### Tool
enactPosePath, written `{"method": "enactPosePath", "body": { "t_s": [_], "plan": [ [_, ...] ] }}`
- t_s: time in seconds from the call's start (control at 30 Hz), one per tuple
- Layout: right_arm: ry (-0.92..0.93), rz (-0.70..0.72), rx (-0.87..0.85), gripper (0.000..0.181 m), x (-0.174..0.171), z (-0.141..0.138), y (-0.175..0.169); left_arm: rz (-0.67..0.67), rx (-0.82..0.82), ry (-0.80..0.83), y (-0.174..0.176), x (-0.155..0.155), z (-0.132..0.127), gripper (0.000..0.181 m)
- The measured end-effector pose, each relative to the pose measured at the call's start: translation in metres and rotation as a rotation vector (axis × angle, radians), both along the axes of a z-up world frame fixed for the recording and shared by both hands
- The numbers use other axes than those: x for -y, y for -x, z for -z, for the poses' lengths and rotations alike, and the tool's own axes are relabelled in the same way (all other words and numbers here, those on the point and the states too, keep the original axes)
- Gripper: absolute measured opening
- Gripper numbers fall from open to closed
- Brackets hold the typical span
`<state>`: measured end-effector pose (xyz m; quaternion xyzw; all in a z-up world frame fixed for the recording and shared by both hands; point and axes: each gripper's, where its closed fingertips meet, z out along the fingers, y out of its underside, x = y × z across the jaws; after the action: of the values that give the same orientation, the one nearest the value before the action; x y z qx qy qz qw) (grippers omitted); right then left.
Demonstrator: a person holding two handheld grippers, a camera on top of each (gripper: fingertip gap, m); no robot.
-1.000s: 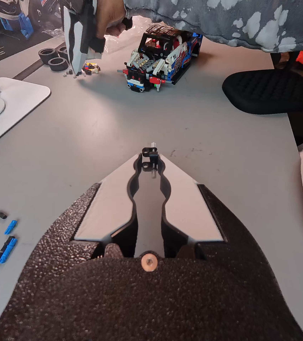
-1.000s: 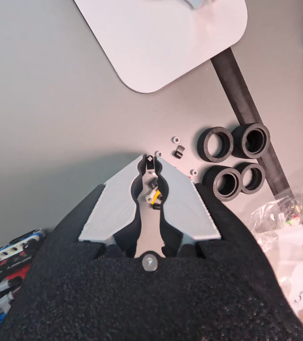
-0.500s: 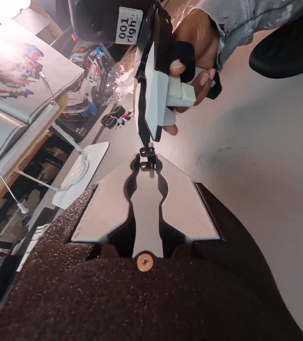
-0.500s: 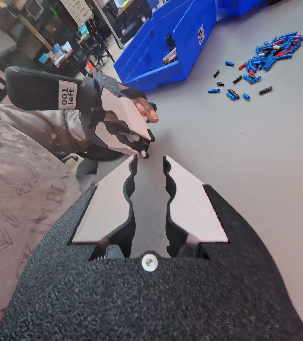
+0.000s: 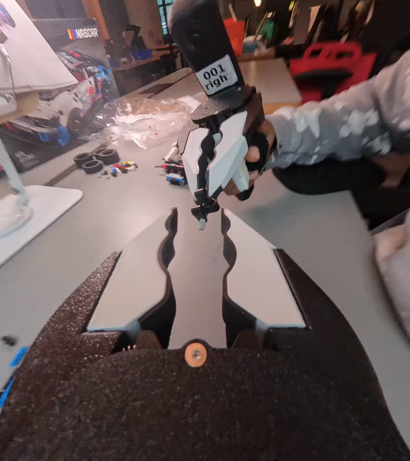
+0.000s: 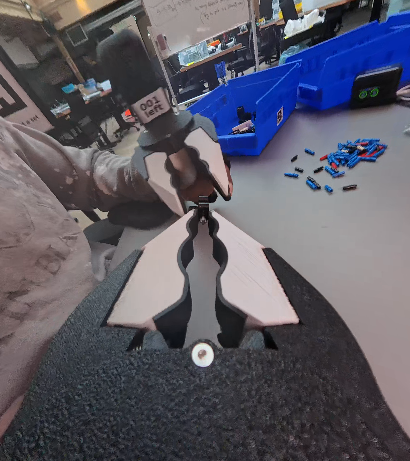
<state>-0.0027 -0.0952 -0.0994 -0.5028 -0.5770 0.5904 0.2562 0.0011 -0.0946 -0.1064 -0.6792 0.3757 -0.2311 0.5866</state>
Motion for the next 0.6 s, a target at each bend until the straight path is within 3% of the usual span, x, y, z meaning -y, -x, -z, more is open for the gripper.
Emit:
{"method": "enactPosePath", "body": {
  "t_s": [0.03, 0.1, 0.23, 0.6],
  "plan": [
    [-0.040, 0.001, -0.026, 0.007, 0.001, -0.004, -0.001, 0.030, 0.106, 0.078, 0.002, 0.001, -0.005, 0.029],
    [-0.086, -0.006, -0.073, 0.007, 0.006, -0.011, -0.003, 0.093, 0.218, 0.184, 0.001, 0.006, -0.010, 0.019],
    [-0.139, -0.034, -0.126, 0.007, 0.012, -0.016, -0.007, 0.154, 0.250, 0.215, -0.006, 0.014, -0.014, 0.006],
    [-0.214, -0.029, -0.214, 0.005, 0.012, -0.029, -0.012, 0.147, 0.306, 0.192, -0.007, 0.015, -0.031, 0.005]
  ]
}}
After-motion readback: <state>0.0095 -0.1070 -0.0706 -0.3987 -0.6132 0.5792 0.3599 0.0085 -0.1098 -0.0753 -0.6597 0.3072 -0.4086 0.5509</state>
